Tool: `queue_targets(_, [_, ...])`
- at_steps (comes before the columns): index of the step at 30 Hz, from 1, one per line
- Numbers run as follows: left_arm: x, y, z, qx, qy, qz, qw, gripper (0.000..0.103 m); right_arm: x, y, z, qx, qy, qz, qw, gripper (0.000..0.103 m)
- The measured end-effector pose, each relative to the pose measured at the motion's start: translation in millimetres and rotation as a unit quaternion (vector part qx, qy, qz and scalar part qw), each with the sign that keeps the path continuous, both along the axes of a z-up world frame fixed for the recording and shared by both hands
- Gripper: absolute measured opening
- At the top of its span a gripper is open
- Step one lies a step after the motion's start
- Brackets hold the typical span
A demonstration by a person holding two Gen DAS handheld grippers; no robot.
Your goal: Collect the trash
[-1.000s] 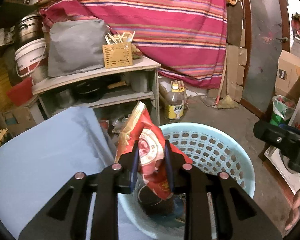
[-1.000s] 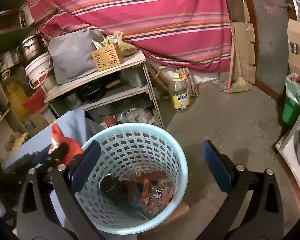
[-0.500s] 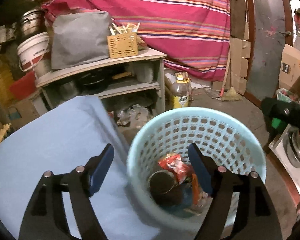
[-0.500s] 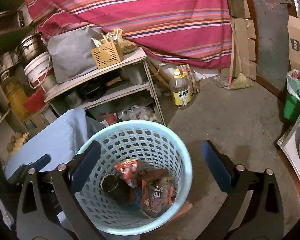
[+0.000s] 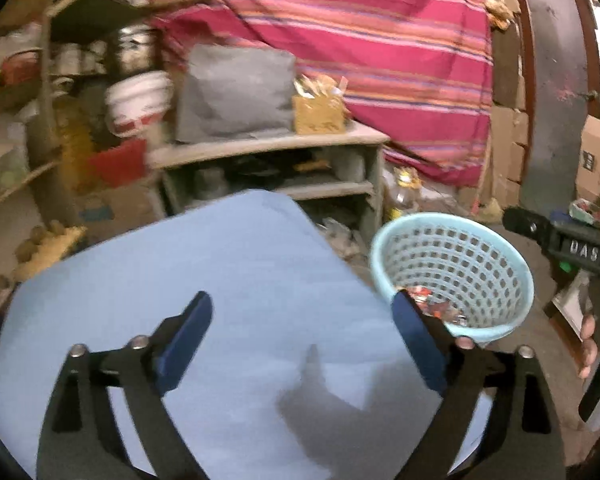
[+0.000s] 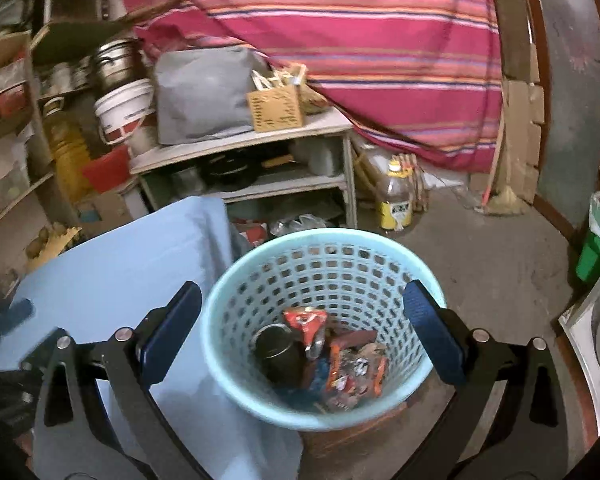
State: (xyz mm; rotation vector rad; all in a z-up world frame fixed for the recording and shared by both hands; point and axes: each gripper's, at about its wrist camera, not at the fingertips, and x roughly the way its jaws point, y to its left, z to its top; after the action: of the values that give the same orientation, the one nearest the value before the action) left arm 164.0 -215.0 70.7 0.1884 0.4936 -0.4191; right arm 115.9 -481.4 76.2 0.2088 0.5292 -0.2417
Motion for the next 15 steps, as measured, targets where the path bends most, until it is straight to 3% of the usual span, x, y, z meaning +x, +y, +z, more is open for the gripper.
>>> queue_targets(6, [-35,69,13,-0.018,-0.022,0.050,0.9984,0.097,-36,57,2,-0.027,-0.024,0.027,0.999,0.099])
queue_targets(10, [-63,111,5,-0.031,-0.030,0.084,0.9955,0.098,-61,99,-7,-0.053,-0.041,0.044,0.997,0.099])
queue_targets(15, [-94,148,-15,-0.013,-0.034,0.123,0.9918,0.098,-85,138,-24,-0.054,-0.058,0.066,0.995,0.099])
